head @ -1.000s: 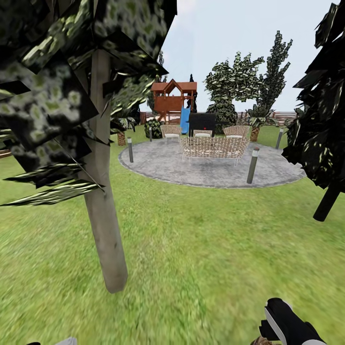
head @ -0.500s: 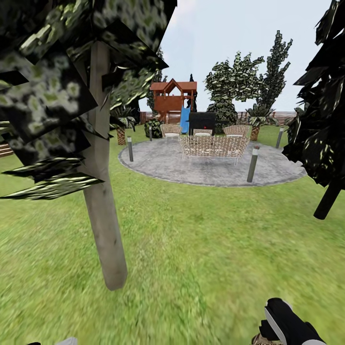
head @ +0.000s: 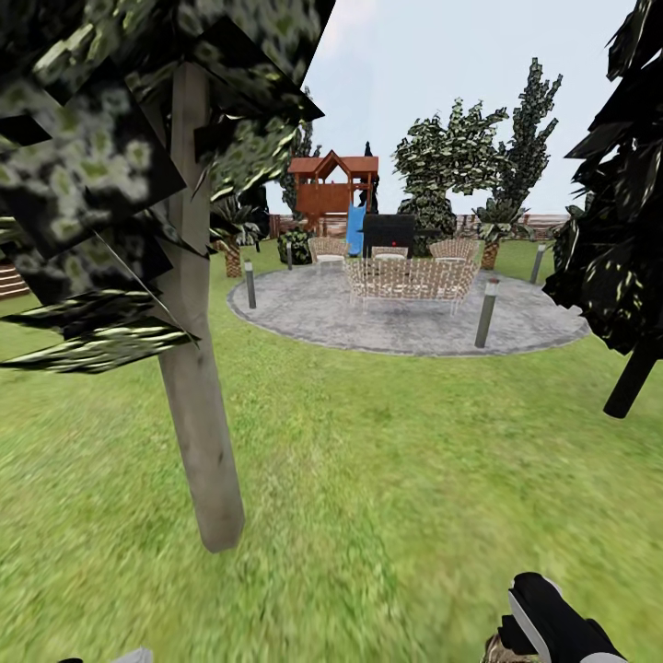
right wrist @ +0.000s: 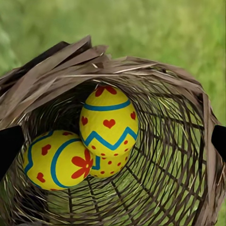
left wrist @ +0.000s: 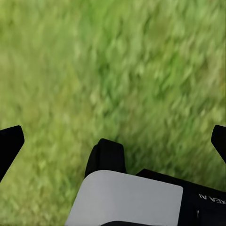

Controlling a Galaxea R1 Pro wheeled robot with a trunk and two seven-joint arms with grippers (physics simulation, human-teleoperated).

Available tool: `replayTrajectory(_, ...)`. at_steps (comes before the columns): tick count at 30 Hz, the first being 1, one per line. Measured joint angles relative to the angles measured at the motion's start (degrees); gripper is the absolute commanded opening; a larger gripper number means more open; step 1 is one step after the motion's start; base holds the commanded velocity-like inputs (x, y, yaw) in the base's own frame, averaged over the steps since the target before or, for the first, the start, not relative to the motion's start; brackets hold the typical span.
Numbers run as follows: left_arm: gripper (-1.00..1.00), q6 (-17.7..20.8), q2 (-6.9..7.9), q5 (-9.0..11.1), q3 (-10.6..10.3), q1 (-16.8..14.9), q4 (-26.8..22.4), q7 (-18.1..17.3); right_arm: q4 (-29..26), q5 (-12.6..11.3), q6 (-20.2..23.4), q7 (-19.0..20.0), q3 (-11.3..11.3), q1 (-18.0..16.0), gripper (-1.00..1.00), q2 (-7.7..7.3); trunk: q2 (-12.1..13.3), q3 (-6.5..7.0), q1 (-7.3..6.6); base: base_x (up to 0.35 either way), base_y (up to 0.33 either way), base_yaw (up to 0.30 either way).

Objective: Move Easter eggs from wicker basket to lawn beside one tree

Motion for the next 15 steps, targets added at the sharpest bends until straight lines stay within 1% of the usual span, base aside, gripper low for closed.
replayTrajectory(15,1.00,0.01,-0.08,-0.10,0.00,0.00,0.00,0.00,0.00,0.01,0.00,0.00,0.01,0.00,1.00,0.03,-6.02,-2.69,3.30,0.000,0.000,0.000)
